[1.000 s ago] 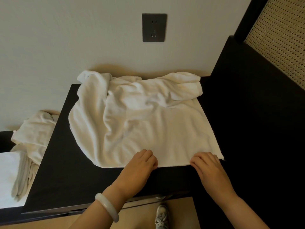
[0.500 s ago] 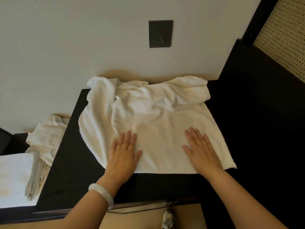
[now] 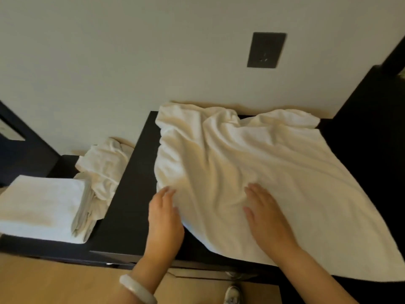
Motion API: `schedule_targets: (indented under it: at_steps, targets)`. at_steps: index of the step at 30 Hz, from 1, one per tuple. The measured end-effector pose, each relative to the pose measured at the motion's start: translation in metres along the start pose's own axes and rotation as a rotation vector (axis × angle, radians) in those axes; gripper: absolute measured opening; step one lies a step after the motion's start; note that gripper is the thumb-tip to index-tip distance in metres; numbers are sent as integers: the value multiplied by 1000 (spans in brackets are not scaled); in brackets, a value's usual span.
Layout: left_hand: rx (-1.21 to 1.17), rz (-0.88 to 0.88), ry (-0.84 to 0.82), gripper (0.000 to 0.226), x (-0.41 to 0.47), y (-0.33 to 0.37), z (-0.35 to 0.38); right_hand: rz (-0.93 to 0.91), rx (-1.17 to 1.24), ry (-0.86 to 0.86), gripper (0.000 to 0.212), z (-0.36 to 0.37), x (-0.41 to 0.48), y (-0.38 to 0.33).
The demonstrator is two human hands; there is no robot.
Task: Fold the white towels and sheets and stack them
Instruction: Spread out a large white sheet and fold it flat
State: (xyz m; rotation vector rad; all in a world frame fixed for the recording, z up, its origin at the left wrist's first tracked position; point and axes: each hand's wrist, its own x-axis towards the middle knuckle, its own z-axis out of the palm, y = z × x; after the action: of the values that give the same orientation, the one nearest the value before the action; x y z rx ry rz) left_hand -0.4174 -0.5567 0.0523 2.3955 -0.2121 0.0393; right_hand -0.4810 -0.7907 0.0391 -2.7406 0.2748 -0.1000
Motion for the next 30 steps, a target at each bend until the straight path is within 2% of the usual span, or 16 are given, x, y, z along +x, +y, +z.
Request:
schedule_targets:
  at_steps: [2, 3, 6, 10, 11, 13, 15, 17, 20, 23, 25, 26, 28, 29, 30]
  targets:
    - [-88, -223, 27, 51, 16, -21, -17, -52, -22, -35, 56, 26, 17, -30]
    - [-107, -278, 18, 54, 25, -30, -22, -61, -65, -51, 58, 36, 21, -38]
    - [-88, -240, -57, 65, 55, -46, -26, -54, -156, -57, 64, 53, 20, -39]
    - [-169, -162, -248, 77, 88, -43, -21, -50, -209, -38, 71, 53, 20, -39]
    - [-202, -178, -287, 73, 94, -42, -20, -41, -226, -39, 72, 52, 20, -40]
    - [-307, -232, -334, 51, 100, -38, -22, -22, -244, -39, 70, 51, 19, -42]
    - [-493, -290, -312, 26, 98, -35, -26, -9, -264, -43, 67, 50, 18, -42]
    - [-755, -392, -236, 18, 92, -31, -34, 6, -273, -24, 67, 49, 17, -42]
    - [-1135, -559, -71, 25, 78, -24, -57, 35, -274, 23, 71, 49, 16, -43]
    - [-1335, -631, 168, 32, 50, -34, -88, 67, -282, 21, 74, 53, 17, -40]
    - [-1599, -694, 260, 45, 26, -47, -103, 80, -286, 2, 72, 56, 19, -39]
    - [-1796, -755, 243, 55, 15, -54, -104, 85, -291, -9, 73, 57, 20, -38]
    - [-2104, -894, 134, 61, 3, -59, -96, 87, -308, -30, 77, 57, 20, -37]
    - [-2150, -908, 45, 57, 3, -56, -90, 88, -317, -38, 78, 57, 20, -37]
    - [-2124, -835, -64, 52, 6, -50, -86, 89, -322, -42, 79, 57, 20, -36]
